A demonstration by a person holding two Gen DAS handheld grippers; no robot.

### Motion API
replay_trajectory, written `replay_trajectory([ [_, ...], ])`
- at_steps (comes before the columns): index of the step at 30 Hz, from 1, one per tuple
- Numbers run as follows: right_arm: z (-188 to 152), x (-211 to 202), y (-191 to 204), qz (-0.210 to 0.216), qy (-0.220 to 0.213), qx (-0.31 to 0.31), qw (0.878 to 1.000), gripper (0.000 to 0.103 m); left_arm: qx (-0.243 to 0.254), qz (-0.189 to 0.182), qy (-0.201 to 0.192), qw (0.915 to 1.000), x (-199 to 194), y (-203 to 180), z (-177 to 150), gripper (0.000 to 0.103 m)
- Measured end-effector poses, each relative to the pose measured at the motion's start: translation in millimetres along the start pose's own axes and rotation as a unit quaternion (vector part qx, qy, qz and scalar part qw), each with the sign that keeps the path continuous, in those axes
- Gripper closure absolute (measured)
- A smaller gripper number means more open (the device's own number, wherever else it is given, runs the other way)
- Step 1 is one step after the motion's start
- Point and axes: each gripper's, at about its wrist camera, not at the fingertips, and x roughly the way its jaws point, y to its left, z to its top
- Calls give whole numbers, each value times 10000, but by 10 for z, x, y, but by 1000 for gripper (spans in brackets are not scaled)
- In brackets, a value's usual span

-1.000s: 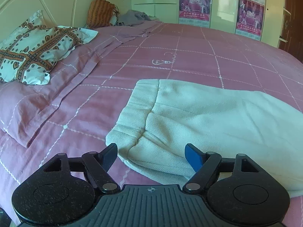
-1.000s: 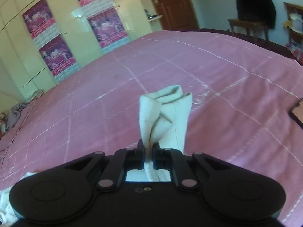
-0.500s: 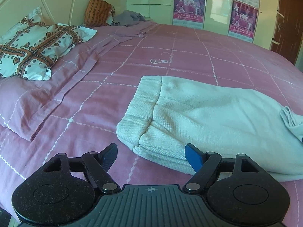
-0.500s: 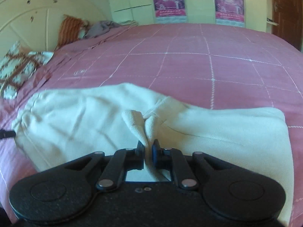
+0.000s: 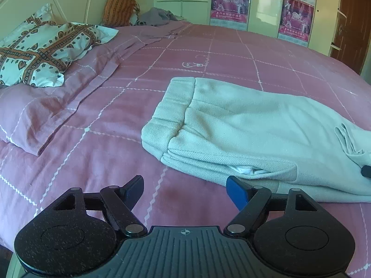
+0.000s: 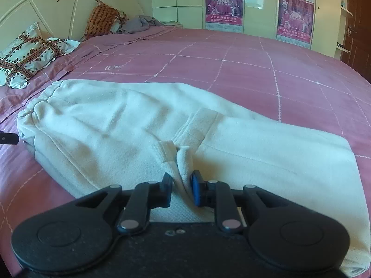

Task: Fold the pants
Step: 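Release the waistband with the left gripper while the right gripper smooths the folded leg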

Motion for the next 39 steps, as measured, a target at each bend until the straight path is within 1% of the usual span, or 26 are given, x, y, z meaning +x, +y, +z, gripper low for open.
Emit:
replay_trajectory([
  [2,-5,-11,30,-6,0,-28,10000,77,2,-2,15,10000,-9,-5,-15,25],
  [5,-14,-24,95,-72,-57,-160,9998,72,-7,6,29,10000,-10,4,-26,25],
  [9,-7,-7,134,-99,-107,-260,9996,71,-53,14,38,10000,-12,26,-38,25],
  [10,-8,-10,139,-82,-128,-280,9995,75,-54,19,43,10000,-12,30,-42,25],
  [12,-18,-21,150,-63,-121,-380,9992,78,-50,33,51,10000,-6,39,-47,25],
  [13,-28,-28,149,-9,-89,-422,9991,83,-54,34,55,10000,-3,41,-49,25],
  [14,-39,-34,153,27,-53,-482,9988,85,-59,36,63,10000,2,42,-52,25],
  [18,-69,-155,220,-28,-274,-778,9966,86,-48,41,68,10000,5,39,-57,25],
  [19,-79,-161,246,-44,-284,-842,9960,85,-41,49,76,10000,11,36,-61,25],
  [21,-123,-79,316,55,-7,-987,9951,78,-36,59,107,9999,23,27,-67,25],
  [22,-162,-53,367,49,47,-1131,9936,74,-28,66,116,9999,27,22,-68,25],
  [23,-191,-65,419,-2,-6,-1300,9915,73,-19,75,124,9999,27,15,-64,25],
  [24,-189,-102,436,32,-38,-1325,9912,72,-12,74,113,9999,23,10,-60,25],
  [26,-134,-234,373,383,-190,-996,9941,66,7,82,103,9999,13,2,-52,25],
  [27,-114,-306,345,471,-331,-872,9945,68,13,90,100,9999,11,-3,-50,25],
  [29,-87,-427,294,374,-643,-667,9950,74,13,108,90,9999,9,-17,-42,25],
  [30,-74,-460,248,267,-788,-524,9952,76,7,115,75,9999,5,-24,-38,25],
  [31,-63,-446,219,97,-827,-384,9958,79,-4,111,63,9999,2,-30,-34,25],
  [32,-68,-391,174,-175,-756,-285,9966,78,-23,104,57,9999,1,-35,-28,25],
  [33,-81,-276,143,-363,-500,-259,9978,78,-48,98,50,9999,4,-39,-21,25],
  [34,-102,-116,114,-328,-2,-283,9991,81,-82,84,57,9999,13,-39,-14,25],
  [35,-127,-75,88,-285,52,-315,9991,82,-141,64,72,9999,20,-31,-6,25],
  [36,-115,-119,56,-226,-35,-265,9994,84,-218,46,68,9997,24,-17,0,25],
  [37,-100,-182,9,-214,-172,-127,9995,90,-289,23,44,9996,25,0,1,25],
  [38,-99,-257,-44,-284,-398,13,9988,88,-354,4,31,9994,34,19,4,25],
  [39,-111,-282,-86,-394,-517,71,9979,85,-458,-16,47,9989,65,43,6,25],
])
